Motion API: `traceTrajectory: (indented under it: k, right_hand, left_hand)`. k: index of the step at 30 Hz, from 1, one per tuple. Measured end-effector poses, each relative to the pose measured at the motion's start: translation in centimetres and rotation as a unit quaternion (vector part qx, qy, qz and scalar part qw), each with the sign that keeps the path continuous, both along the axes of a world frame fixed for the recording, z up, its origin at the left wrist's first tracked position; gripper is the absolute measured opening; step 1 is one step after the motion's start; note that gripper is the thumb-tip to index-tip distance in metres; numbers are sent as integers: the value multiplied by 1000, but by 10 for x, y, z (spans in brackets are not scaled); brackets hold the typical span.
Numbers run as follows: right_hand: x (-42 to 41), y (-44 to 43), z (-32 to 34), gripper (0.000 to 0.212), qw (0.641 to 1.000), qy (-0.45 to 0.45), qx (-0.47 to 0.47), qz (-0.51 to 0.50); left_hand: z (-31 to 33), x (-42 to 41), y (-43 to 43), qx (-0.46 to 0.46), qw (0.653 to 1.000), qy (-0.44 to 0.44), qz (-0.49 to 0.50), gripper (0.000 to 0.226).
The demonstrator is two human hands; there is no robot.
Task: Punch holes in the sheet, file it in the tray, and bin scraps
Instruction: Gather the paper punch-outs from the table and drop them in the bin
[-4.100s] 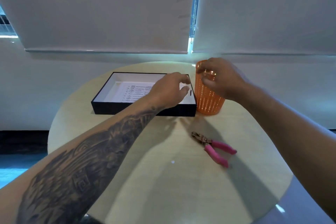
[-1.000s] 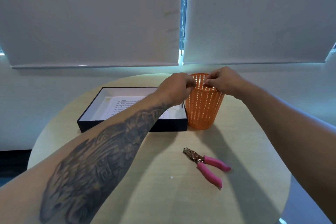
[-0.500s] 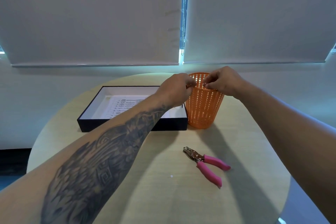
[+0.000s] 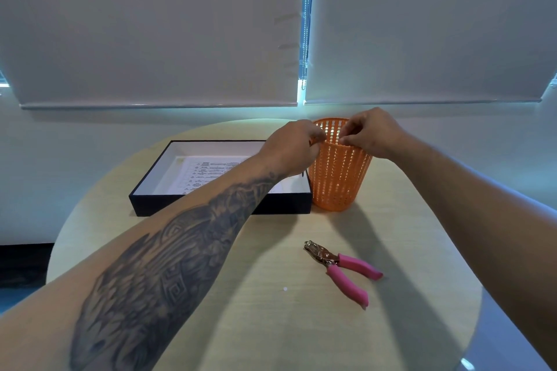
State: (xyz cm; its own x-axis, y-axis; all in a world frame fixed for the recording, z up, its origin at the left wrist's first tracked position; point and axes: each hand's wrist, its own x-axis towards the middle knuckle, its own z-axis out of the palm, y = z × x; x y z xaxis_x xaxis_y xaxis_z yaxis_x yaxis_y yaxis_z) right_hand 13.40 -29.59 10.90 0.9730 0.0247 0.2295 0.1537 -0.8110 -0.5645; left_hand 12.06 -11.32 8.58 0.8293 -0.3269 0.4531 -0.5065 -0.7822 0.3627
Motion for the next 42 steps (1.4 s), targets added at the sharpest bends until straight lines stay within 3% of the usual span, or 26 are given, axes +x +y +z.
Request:
traceTrajectory:
  k: [8,13,18,27,31,37,42]
  right_hand:
    - [1,-3,1,8,1000,-9,-9,11]
    - [-10,-2,-3,21,990,-130,-34,52]
    - [-52,15,-28,23,964,-221,-70,129]
    - [-143,51,-107,25,969,-75,-123,203]
    - [-163,61,-132,30,958,-33,-156,237]
    - [-177,57,-150,50,952,-48,-168,251]
    - [-180,55,-153,35,935,-76,-212,273]
  left_hand:
    - [0,-1,1,5,1000,15,-4,34]
    - [-6,-17,14,-18,1000,10,-24,43]
    - [-28,-41,40,-25,998,54,-6,31]
    - [-103,-86,73,58,987,146,21,32]
    - [-138,-101,82,102,985,136,36,36]
    - [-160,-112,86,98,989,96,48,44]
    - [-161,-113,85,98,990,92,50,45]
